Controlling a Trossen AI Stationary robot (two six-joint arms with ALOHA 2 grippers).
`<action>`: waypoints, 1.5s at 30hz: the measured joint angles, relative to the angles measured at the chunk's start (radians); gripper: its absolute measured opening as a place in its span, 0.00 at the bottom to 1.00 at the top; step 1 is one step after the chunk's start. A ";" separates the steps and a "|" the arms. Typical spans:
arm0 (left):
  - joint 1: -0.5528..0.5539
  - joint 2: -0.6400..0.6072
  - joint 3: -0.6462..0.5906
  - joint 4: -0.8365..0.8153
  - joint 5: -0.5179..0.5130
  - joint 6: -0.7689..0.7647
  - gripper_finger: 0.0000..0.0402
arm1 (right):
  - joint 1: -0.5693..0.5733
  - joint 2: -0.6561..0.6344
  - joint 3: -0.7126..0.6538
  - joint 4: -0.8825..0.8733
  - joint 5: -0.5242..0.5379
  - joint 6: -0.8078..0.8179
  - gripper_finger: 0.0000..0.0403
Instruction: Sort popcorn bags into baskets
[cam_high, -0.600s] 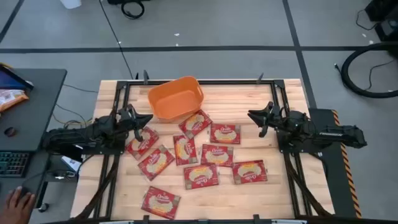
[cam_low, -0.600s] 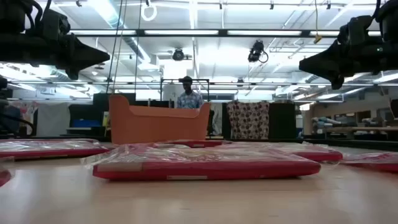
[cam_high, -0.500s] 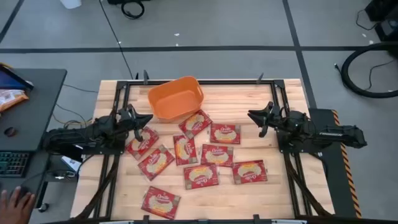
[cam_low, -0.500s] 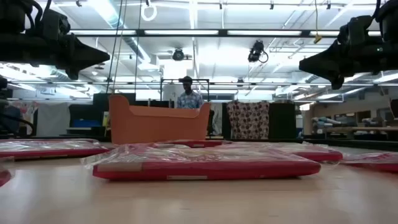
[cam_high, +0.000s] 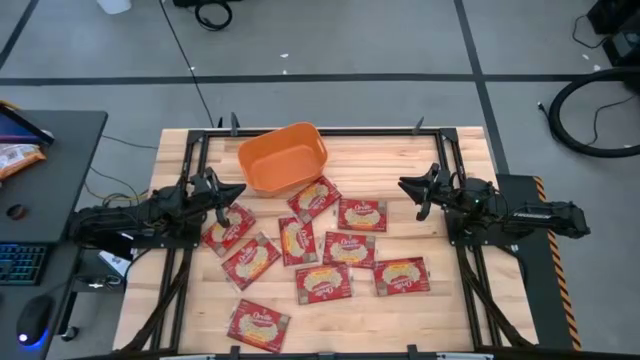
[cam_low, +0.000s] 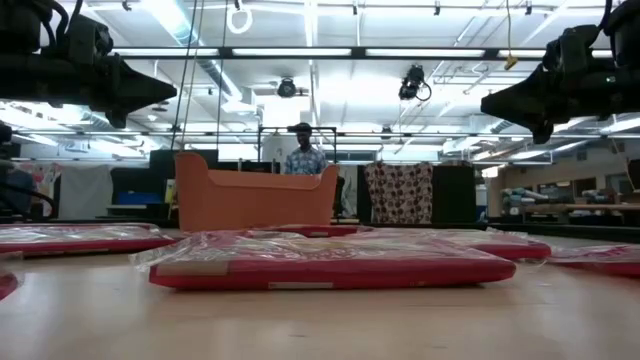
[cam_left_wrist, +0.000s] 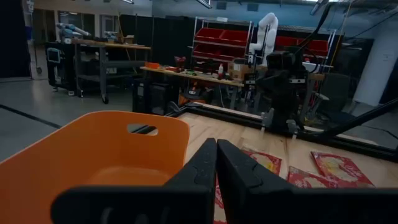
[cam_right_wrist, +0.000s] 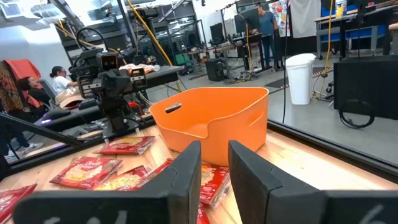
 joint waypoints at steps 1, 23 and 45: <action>0.000 0.000 0.000 0.000 0.000 0.000 0.04 | 0.000 0.000 0.000 0.000 0.000 0.000 0.21; 0.000 0.000 0.000 0.000 0.000 0.000 0.04 | 0.000 0.000 0.000 0.000 0.000 0.000 0.21; -0.001 0.022 0.006 0.165 0.324 -0.354 0.04 | 0.001 0.007 0.000 0.151 -0.046 0.217 0.21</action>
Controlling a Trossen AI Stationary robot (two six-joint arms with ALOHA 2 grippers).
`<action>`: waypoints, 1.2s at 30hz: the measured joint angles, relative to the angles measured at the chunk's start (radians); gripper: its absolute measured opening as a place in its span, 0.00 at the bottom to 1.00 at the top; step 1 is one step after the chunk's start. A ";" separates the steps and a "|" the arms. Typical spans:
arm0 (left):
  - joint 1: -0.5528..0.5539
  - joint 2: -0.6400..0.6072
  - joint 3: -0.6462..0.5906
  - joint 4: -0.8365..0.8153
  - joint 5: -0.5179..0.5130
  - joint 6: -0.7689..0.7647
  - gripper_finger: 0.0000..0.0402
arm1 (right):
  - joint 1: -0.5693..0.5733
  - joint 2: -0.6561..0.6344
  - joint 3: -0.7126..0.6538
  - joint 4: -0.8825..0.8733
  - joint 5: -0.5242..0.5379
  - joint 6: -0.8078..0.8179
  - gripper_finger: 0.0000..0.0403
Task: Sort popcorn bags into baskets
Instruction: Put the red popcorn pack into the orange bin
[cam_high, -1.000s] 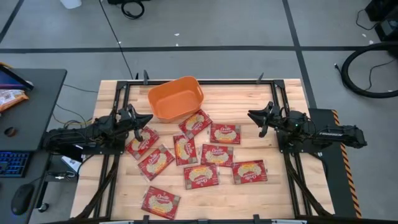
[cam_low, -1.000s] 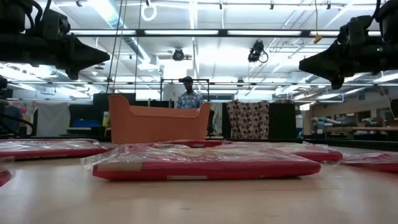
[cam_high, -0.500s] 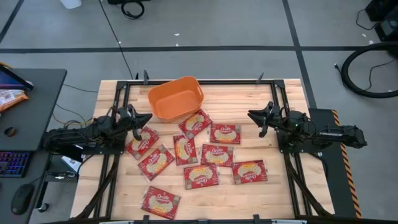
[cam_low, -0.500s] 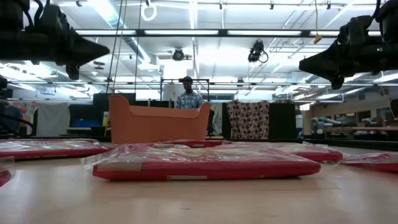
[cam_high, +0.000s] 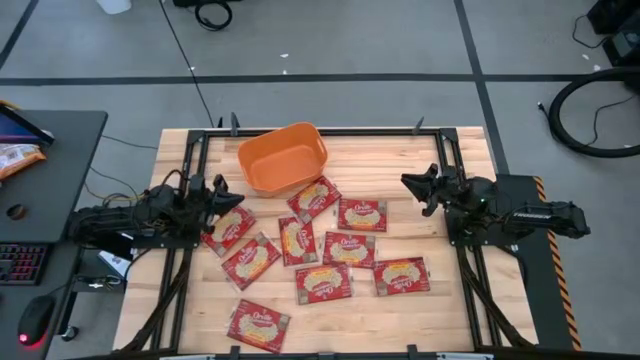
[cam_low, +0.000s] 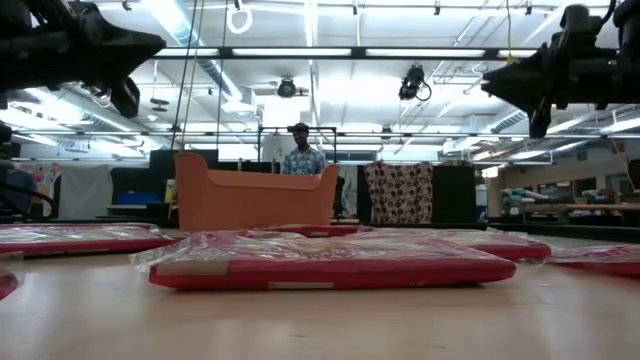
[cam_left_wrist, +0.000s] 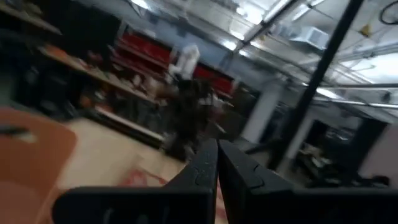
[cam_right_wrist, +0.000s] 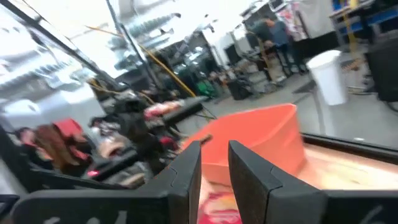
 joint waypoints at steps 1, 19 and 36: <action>-0.001 0.012 0.010 -0.033 0.013 -0.011 0.04 | 0.000 0.004 0.000 0.018 -0.020 0.008 0.21; -0.079 0.466 0.264 -0.327 -0.108 0.093 0.29 | -0.034 0.222 0.082 0.193 -0.133 -0.160 0.21; -0.078 0.760 0.506 -0.754 -0.254 0.060 0.30 | -0.034 0.285 0.111 0.215 -0.136 -0.493 0.21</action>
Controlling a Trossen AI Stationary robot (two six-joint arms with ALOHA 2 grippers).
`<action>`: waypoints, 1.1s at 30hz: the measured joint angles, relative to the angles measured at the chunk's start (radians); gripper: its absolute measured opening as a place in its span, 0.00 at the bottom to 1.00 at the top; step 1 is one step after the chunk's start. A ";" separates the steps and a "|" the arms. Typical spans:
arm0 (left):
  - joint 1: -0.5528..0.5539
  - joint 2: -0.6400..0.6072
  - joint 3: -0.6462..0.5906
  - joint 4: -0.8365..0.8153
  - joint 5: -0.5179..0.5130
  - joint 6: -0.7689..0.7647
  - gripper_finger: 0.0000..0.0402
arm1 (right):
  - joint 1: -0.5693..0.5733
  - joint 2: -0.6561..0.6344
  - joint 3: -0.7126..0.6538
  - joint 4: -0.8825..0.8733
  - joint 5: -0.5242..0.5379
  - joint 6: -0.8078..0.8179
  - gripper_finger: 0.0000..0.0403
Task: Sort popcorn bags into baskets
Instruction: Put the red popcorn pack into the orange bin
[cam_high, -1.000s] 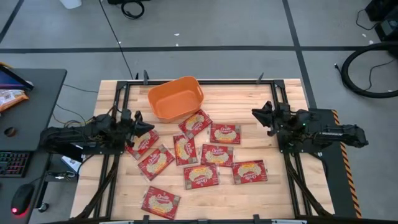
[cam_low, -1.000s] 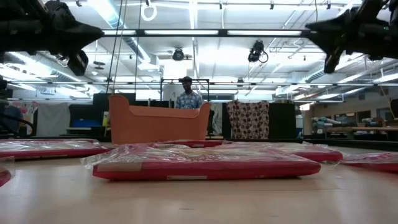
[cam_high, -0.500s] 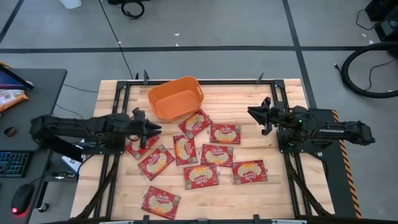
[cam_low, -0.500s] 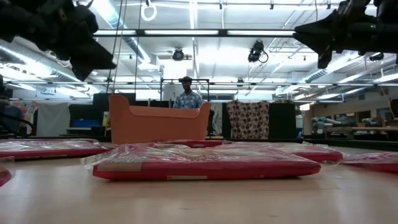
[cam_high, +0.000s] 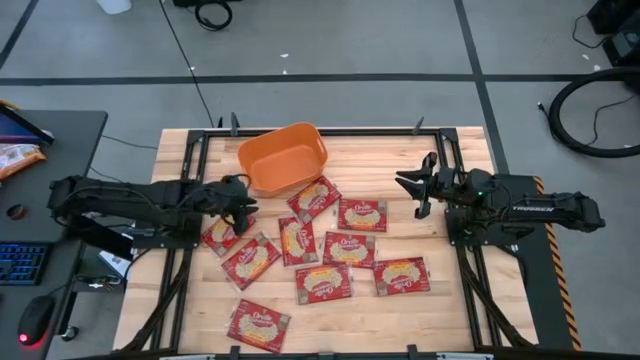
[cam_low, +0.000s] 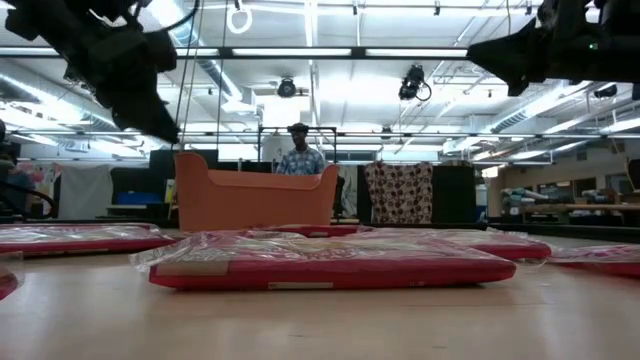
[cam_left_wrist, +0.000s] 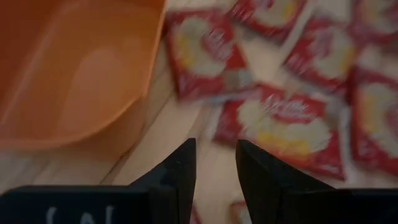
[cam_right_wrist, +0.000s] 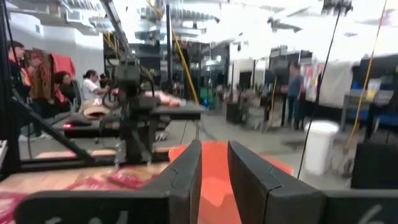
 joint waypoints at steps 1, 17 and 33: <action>0.000 0.016 0.012 -0.031 -0.009 -0.015 0.30 | 0.000 0.008 0.000 0.020 0.000 -0.017 0.21; 0.000 0.376 0.187 -0.403 -0.028 -0.267 0.40 | -0.058 0.063 0.001 0.035 0.098 -0.245 0.21; -0.087 0.764 0.347 -0.494 0.117 -0.498 0.50 | -0.138 0.112 0.001 0.086 -0.055 -0.239 0.20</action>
